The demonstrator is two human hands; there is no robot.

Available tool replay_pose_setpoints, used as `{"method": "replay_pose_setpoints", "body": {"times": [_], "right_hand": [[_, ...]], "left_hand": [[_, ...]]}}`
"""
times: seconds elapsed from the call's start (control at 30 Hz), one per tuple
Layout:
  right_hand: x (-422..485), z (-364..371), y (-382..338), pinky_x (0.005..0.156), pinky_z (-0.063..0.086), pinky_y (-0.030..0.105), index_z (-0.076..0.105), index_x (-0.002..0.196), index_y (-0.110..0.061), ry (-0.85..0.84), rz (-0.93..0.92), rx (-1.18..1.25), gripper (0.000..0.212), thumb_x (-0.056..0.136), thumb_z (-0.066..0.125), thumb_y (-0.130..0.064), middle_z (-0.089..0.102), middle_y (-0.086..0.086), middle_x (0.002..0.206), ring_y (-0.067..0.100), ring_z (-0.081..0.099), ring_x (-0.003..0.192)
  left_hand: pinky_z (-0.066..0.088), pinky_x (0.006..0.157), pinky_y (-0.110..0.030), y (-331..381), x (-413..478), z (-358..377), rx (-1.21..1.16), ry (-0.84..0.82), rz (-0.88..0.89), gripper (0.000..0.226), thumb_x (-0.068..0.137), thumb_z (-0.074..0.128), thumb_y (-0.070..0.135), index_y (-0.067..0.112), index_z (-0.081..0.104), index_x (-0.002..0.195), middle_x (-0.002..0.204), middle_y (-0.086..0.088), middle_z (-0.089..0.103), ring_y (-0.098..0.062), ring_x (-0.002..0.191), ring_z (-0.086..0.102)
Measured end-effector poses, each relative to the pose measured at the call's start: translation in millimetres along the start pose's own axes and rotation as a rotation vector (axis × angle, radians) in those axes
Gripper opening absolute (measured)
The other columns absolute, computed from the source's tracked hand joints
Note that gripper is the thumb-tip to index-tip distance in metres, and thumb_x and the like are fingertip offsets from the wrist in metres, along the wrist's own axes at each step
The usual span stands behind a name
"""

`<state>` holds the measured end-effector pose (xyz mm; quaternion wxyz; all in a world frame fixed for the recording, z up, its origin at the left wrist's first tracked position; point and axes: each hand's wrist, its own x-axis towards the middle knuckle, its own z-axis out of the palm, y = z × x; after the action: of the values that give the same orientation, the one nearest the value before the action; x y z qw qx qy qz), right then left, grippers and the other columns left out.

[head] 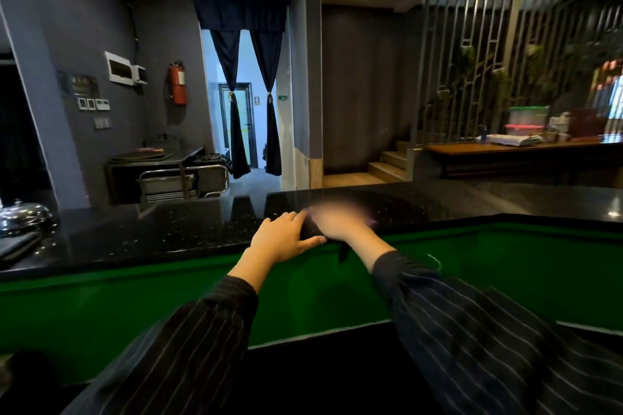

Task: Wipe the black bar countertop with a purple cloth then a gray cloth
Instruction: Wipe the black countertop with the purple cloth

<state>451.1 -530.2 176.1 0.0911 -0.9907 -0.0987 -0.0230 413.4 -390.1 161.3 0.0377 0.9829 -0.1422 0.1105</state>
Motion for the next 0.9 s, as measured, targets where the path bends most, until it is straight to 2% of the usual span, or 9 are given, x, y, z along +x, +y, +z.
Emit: {"method": "replay_pose_setpoints", "body": {"times": [0.1,0.2,0.33,0.4,0.47,0.6,0.77,0.83,0.9], "right_hand": [[-20.3,-11.9,38.1,0.118,0.018,0.049,0.032,0.146,-0.046,-0.045,-0.162,0.077,0.044,0.102,0.032,-0.045,0.023,-0.006,0.161,0.022,0.022,0.149],[-21.7,-20.6,83.2,0.118,0.015,0.05,0.031,0.145,-0.051,-0.02,-0.008,0.087,0.043,0.101,0.031,-0.05,0.021,-0.009,0.161,0.022,0.018,0.149],[4.7,-14.6,70.0,0.117,0.014,0.051,0.023,0.152,-0.039,0.014,0.318,-0.002,0.05,0.102,0.023,-0.043,0.018,0.001,0.162,0.03,0.019,0.148],[20.8,-7.3,38.5,0.116,0.014,0.054,0.028,0.151,-0.031,0.021,0.487,-0.035,0.053,0.099,0.027,-0.043,0.021,0.011,0.16,0.036,0.019,0.146],[36.5,-0.8,4.7,0.115,0.014,0.057,0.034,0.149,-0.026,0.016,0.538,-0.055,0.056,0.097,0.029,-0.048,0.024,0.017,0.157,0.041,0.021,0.143],[59.0,13.7,-69.4,0.115,0.013,0.058,0.03,0.15,-0.029,-0.005,0.205,-0.04,0.057,0.098,0.023,-0.05,0.021,0.017,0.159,0.04,0.021,0.144],[47.3,22.5,-144.7,0.115,0.013,0.058,0.017,0.153,-0.038,-0.131,-0.255,-0.027,0.054,0.101,0.017,-0.051,0.014,0.004,0.163,0.032,0.017,0.149],[49.4,19.6,-138.6,0.118,0.009,0.055,0.015,0.153,-0.041,-0.19,-0.318,0.015,0.05,0.103,0.018,-0.048,0.009,0.001,0.164,0.029,0.012,0.15],[62.1,17.0,-112.1,0.119,0.005,0.055,0.016,0.152,-0.043,-0.215,-0.291,0.042,0.052,0.101,0.016,-0.052,0.008,-0.001,0.164,0.03,0.008,0.151]], "left_hand": [[0.019,0.114,-0.057,-30.8,-15.6,-13.4,-0.044,0.031,0.082,0.076,0.085,0.042,0.067,0.025,0.024,0.147,0.152,-0.001,0.033,-0.02,0.142,0.028],[0.0,0.114,-0.06,-94.4,-46.6,-18.9,0.118,0.021,0.004,0.09,0.077,0.023,0.08,0.027,0.017,0.15,0.159,0.005,0.018,-0.012,0.147,0.007],[0.017,0.116,-0.05,-132.9,-69.8,-14.5,0.14,-0.025,-0.097,0.118,0.053,-0.009,0.092,0.03,0.018,0.149,0.158,0.003,0.02,-0.017,0.146,0.018],[0.023,0.115,-0.046,-129.8,-66.8,-13.6,0.131,-0.023,-0.098,0.113,0.057,-0.005,0.09,0.03,0.018,0.149,0.158,0.002,0.021,-0.018,0.145,0.021],[0.023,0.115,-0.046,-128.5,-64.5,-12.7,0.126,-0.019,-0.104,0.099,0.068,0.008,0.085,0.031,0.018,0.149,0.158,0.002,0.022,-0.019,0.145,0.022],[0.023,0.115,-0.045,-130.2,-64.9,-19.3,0.072,-0.065,-0.115,0.086,0.076,0.021,0.079,0.032,0.021,0.148,0.156,0.003,0.025,-0.019,0.143,0.027],[0.035,0.105,-0.042,-123.4,-70.4,-29.2,-0.014,-0.044,-0.141,0.081,0.079,0.04,0.075,0.026,0.031,0.143,0.149,0.0,0.038,-0.025,0.129,0.046],[0.038,0.105,-0.04,-130.7,-74.1,-35.0,-0.065,-0.094,-0.126,0.091,0.071,0.038,0.083,0.028,0.031,0.142,0.15,0.001,0.037,-0.023,0.13,0.046],[0.034,0.11,-0.04,-146.2,-79.3,-39.3,-0.028,-0.144,-0.1,0.097,0.061,0.027,0.091,0.041,0.026,0.144,0.153,0.005,0.029,-0.019,0.136,0.037]]}}
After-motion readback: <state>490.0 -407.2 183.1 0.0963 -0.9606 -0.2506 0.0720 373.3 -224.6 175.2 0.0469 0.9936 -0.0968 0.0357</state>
